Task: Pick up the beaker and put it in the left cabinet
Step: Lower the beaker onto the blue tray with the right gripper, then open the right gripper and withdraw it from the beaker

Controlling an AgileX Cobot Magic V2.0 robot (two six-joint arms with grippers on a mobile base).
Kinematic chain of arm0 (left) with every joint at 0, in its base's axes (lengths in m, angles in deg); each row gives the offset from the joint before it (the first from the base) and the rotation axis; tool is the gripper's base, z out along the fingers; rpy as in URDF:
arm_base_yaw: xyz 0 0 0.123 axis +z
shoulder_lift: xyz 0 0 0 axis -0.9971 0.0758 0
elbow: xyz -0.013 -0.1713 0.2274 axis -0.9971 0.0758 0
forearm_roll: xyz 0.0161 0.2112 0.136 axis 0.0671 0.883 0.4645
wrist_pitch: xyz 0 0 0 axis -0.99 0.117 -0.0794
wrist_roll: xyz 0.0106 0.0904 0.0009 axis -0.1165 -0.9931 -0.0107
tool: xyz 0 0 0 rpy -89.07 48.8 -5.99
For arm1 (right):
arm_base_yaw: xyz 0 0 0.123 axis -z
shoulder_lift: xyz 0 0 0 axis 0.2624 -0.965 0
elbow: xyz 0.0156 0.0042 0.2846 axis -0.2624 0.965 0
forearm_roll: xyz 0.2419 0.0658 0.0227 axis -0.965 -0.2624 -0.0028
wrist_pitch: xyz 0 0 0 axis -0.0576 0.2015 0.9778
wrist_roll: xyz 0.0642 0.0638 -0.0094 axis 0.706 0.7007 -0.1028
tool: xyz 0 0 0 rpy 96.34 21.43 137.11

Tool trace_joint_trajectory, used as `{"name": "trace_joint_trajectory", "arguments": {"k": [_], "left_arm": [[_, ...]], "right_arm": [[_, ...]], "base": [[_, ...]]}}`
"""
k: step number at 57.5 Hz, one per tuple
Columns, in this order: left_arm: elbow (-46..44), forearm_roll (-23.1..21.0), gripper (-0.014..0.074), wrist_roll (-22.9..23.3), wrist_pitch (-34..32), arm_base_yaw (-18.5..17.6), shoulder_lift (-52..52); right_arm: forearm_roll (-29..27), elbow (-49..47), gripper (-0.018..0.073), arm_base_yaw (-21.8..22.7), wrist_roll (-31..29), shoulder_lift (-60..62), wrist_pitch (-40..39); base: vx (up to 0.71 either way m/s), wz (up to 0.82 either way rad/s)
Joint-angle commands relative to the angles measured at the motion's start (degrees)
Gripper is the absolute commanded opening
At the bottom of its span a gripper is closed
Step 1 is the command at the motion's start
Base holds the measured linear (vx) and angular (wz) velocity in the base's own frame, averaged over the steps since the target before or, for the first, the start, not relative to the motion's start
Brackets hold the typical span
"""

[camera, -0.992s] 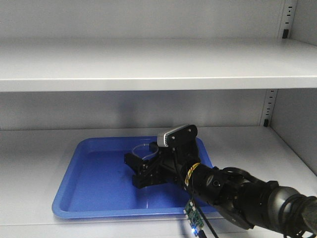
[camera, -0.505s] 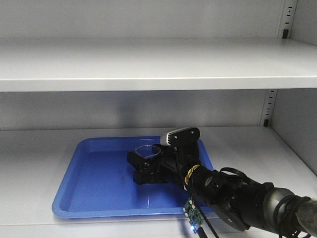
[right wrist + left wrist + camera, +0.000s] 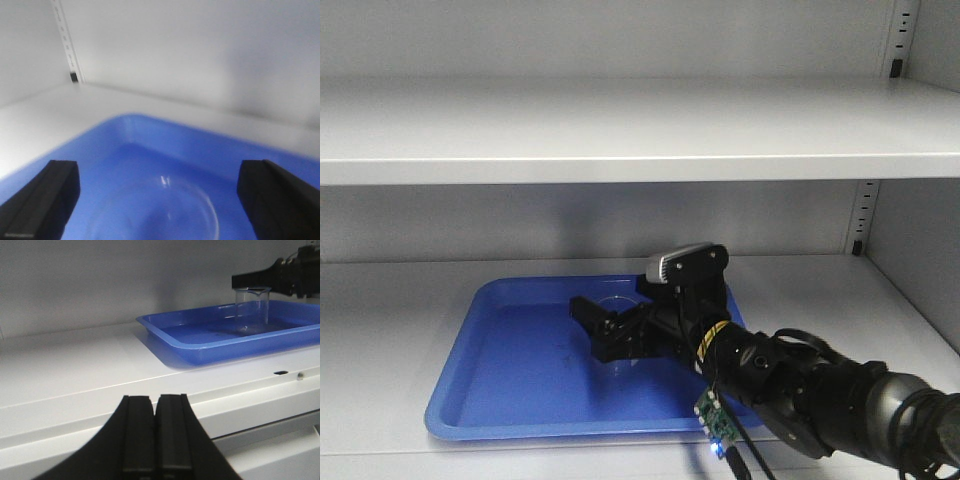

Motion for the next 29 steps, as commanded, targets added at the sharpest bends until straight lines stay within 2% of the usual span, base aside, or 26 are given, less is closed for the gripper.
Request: {"name": "trace_joint_trajectory", "arguments": {"k": [1,10,15,21,29], "left_arm": [[0.9,-0.5,0.0001,0.2,-4.8,-0.2,-1.0],[0.9,-0.5,0.0001,0.2,-4.8,-0.2,-1.0],[0.9,-0.5,0.0001,0.2,-4.8,-0.2,-1.0],[0.9,-0.5,0.0001,0.2,-4.8,-0.2,-1.0],[0.9,-0.5,0.0001,0.2,-4.8,-0.2,-1.0]], "right_arm": [[-1.2,-1.9,0.0674,0.2,-0.7,4.7,-4.9],[-1.1,-1.9,0.0614,0.2,-0.6,6.7,-4.3],[-0.9,-1.9,0.0528,0.2,-0.6,7.5,0.0],[-0.7,-1.9,0.0337,0.2,-0.6,9.5,9.6],[-0.7,-1.9,-0.0012,0.2,0.0,13.8,23.8]], "base": [[0.0,0.0],[0.0,0.0],[0.0,0.0],[0.0,0.0],[0.0,0.0]]}}
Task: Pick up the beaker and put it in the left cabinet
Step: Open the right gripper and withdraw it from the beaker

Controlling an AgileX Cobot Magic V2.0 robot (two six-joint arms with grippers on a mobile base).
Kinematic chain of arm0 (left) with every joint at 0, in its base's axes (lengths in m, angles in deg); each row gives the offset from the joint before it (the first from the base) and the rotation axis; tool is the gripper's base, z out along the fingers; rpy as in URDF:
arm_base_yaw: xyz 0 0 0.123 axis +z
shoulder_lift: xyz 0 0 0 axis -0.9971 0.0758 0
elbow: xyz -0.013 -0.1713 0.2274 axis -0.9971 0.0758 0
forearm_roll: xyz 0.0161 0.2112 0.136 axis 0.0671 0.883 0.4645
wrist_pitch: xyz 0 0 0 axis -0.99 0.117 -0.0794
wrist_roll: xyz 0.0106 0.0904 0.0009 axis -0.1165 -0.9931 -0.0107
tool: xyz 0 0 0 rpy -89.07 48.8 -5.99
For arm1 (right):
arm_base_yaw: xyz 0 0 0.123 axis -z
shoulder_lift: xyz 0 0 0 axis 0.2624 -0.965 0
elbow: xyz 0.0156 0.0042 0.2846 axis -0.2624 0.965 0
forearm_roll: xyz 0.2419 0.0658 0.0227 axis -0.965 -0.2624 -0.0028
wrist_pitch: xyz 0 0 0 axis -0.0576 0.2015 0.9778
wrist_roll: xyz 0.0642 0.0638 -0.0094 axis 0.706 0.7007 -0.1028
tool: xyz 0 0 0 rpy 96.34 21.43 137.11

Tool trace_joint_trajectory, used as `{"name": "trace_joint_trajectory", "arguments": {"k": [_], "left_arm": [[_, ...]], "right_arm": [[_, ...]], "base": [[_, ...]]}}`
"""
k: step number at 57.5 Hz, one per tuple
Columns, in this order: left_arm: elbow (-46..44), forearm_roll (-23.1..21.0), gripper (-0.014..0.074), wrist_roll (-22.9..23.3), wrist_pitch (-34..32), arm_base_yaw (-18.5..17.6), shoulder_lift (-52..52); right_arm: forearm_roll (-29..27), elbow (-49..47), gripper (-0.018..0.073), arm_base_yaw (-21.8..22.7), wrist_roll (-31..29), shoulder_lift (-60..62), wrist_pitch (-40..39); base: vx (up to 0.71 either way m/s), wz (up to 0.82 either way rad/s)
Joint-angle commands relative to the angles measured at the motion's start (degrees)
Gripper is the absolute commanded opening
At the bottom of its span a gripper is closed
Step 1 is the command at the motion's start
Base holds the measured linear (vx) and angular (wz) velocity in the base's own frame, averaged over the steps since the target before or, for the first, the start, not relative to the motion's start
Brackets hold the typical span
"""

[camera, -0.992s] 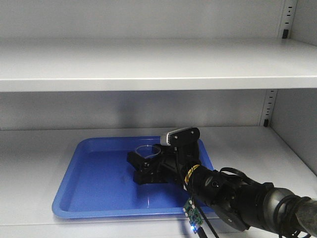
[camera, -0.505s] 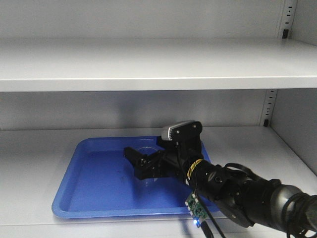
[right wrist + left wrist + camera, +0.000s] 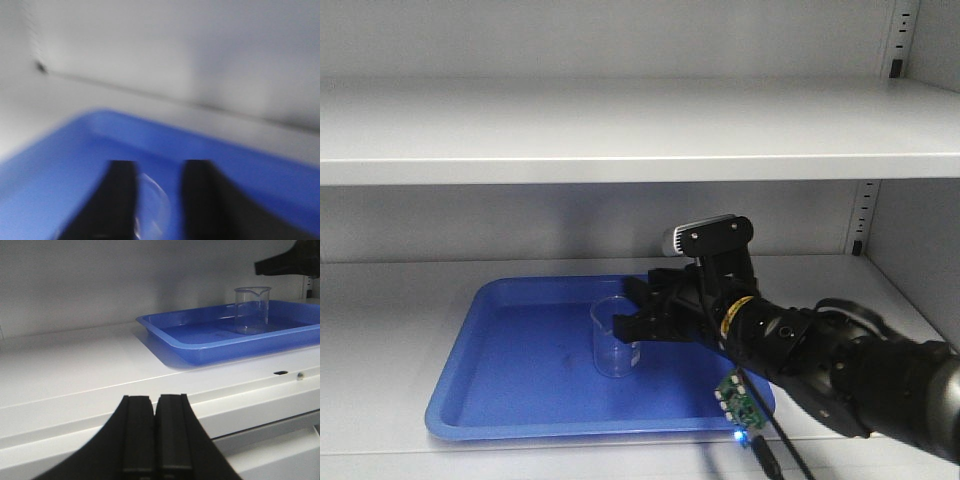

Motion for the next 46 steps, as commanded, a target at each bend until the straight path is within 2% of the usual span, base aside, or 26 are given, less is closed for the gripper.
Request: {"name": "trace_joint_trajectory", "arguments": {"k": [1,8,33,46], "left_arm": [[0.9,-0.5,0.0001,0.2,-4.8,-0.2,-1.0],[0.9,-0.5,0.0001,0.2,-4.8,-0.2,-1.0],[0.9,-0.5,0.0001,0.2,-4.8,-0.2,-1.0],[0.9,-0.5,0.0001,0.2,-4.8,-0.2,-1.0]], "right_arm": [[-0.7,-1.9,-0.0016,0.2,0.1,6.3,5.7],[0.1,-0.7,-0.0011,0.2,0.1,10.5,12.7],[0.1,21.2,-0.0006,0.2,0.1,32.4,14.0],[0.1,27.9,-0.0006,0.2,0.1,43.4,20.8]], "base": [[0.0,0.0],[0.0,0.0],[0.0,0.0],[0.0,0.0]]}}
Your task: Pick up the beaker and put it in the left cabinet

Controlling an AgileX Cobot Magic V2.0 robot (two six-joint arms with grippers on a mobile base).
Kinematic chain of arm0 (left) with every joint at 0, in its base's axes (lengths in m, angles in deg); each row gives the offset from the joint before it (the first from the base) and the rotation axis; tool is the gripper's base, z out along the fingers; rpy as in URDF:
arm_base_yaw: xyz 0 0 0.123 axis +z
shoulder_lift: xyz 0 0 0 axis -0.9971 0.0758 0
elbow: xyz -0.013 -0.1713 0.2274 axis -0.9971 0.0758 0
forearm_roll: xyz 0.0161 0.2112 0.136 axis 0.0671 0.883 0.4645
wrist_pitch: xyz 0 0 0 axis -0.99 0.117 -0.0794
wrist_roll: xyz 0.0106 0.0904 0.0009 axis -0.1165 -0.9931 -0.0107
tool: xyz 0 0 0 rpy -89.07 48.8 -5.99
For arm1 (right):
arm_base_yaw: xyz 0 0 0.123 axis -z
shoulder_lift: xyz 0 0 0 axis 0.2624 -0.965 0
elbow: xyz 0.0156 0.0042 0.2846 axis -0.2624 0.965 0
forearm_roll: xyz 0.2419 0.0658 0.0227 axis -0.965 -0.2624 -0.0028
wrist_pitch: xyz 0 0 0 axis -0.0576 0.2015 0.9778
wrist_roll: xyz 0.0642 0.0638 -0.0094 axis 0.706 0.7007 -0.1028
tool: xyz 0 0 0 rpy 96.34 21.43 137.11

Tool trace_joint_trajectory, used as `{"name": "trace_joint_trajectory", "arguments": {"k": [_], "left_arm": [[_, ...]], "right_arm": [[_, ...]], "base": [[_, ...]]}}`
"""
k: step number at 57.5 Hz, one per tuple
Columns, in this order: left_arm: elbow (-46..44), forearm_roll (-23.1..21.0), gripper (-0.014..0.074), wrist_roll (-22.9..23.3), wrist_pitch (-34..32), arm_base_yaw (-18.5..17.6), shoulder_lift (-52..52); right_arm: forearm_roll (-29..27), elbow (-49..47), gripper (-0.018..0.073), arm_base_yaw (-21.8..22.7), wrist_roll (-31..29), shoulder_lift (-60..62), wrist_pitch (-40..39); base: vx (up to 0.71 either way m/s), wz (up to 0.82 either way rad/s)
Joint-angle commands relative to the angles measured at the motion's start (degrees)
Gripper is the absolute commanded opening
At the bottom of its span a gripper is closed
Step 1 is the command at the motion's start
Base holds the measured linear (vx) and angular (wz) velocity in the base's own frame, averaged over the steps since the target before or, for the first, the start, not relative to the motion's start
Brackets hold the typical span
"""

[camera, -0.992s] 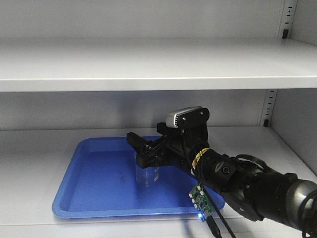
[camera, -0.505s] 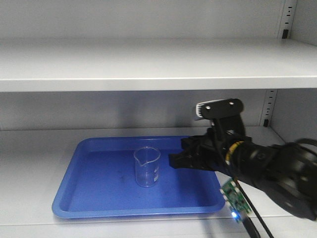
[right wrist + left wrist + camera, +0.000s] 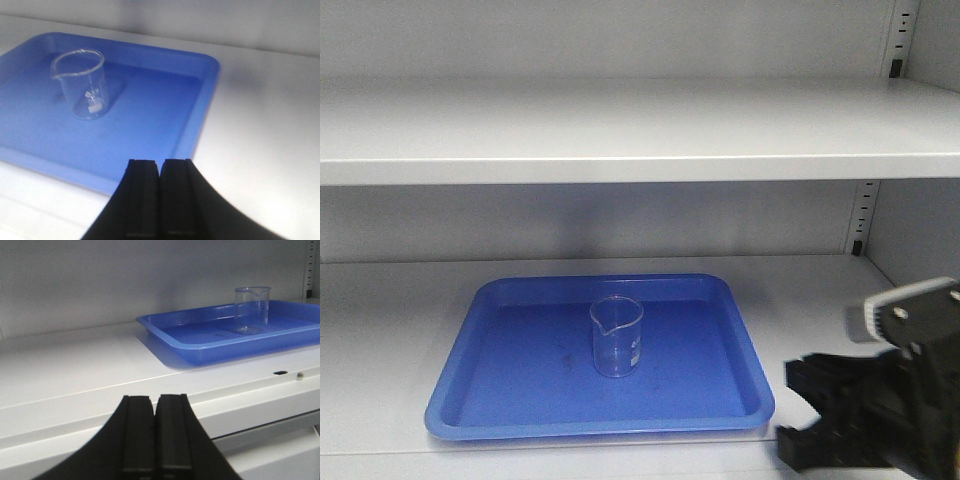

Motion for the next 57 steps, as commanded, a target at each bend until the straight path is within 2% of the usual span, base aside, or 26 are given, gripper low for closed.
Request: {"name": "trace_joint_trajectory", "arguments": {"k": [1,12,38,44,50,57], "left_arm": [[0.9,-0.5,0.0001,0.2,-4.8,-0.2,-1.0],[0.9,-0.5,0.0001,0.2,-4.8,-0.2,-1.0],[0.9,-0.5,0.0001,0.2,-4.8,-0.2,-1.0],[0.9,-0.5,0.0001,0.2,-4.8,-0.2,-1.0],[0.9,-0.5,0.0001,0.2,-4.8,-0.2,-1.0],[0.9,-0.5,0.0001,0.2,-4.8,-0.2,-1.0]], "right_arm": [[0.3,0.3,-0.0006,0.2,0.0,4.7,-0.5],[0.3,1.6,-0.0006,0.2,0.0,8.6,1.9],[1.0,1.6,-0.0006,0.4,-0.7,9.0,2.3],[-4.2,1.7,-0.0006,2.5,-2.0,10.3,2.0],[-12.5,4.5,-0.0006,7.9,-7.2,13.5,-3.5],[-22.2,12.0,-0.0006,13.8,-14.6,18.1,-10.3]], "base": [[0.0,0.0],[0.0,0.0],[0.0,0.0],[0.0,0.0],[0.0,0.0],[0.0,0.0]]}}
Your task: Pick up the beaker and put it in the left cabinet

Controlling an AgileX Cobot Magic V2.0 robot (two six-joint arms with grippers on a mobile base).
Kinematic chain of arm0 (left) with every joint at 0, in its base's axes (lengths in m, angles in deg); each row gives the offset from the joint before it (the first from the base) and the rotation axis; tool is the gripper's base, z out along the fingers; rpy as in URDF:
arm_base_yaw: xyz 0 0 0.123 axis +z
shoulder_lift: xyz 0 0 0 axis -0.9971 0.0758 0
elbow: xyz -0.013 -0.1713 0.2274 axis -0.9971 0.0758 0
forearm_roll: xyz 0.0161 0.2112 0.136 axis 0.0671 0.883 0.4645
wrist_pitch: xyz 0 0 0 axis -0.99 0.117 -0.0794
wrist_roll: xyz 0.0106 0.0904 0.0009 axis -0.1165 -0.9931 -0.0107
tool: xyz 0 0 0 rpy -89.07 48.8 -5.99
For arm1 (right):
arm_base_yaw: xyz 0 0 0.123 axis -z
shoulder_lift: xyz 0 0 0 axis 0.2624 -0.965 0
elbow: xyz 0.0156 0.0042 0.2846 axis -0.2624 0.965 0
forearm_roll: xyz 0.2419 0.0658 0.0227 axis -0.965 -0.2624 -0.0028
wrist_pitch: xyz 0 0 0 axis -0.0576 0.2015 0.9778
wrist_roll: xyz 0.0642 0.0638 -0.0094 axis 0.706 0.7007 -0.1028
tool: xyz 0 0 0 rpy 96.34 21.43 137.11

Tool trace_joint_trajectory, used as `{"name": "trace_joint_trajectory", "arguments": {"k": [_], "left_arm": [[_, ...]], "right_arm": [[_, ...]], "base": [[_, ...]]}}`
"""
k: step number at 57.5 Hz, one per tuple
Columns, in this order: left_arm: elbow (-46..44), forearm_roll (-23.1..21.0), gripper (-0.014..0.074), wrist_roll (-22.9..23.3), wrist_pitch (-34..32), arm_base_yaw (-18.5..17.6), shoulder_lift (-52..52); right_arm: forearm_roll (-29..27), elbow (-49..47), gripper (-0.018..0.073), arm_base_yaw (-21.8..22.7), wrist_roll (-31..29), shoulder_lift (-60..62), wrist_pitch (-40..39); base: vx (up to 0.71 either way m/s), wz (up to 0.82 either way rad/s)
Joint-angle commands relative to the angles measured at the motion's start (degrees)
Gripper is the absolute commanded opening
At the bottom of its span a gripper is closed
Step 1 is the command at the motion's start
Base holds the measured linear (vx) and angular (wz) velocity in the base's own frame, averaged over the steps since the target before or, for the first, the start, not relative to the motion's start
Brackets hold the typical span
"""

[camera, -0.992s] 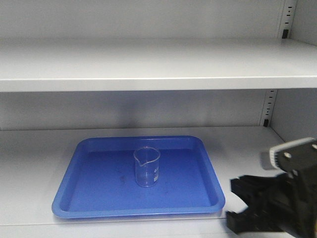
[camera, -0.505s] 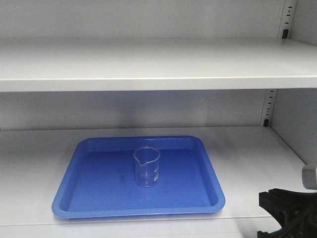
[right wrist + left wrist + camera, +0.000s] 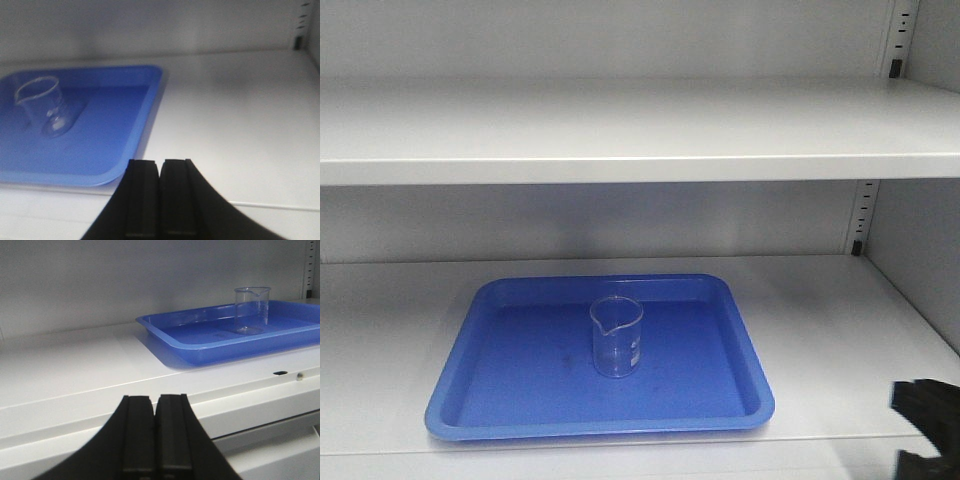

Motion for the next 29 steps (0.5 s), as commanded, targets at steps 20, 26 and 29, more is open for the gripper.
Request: {"name": "trace_joint_trajectory", "arguments": {"k": [20,26,29], "left_arm": [[0.9,-0.5,0.0001,0.2,-4.8,-0.2,-1.0],[0.9,-0.5,0.0001,0.2,-4.8,-0.2,-1.0],[0.9,-0.5,0.0001,0.2,-4.8,-0.2,-1.0]], "right_arm": [[-17.5,23.7,-0.0006,12.7,-13.1,25.6,-8.2],[-16.0,27.3,-0.0006,14.6,-13.1,33.8,-5.4],[-15.1,28.7,-0.0006,15.0,-13.0,37.6,-3.9]], "base": [[0.0,0.0],[0.0,0.0],[0.0,0.0]]}}
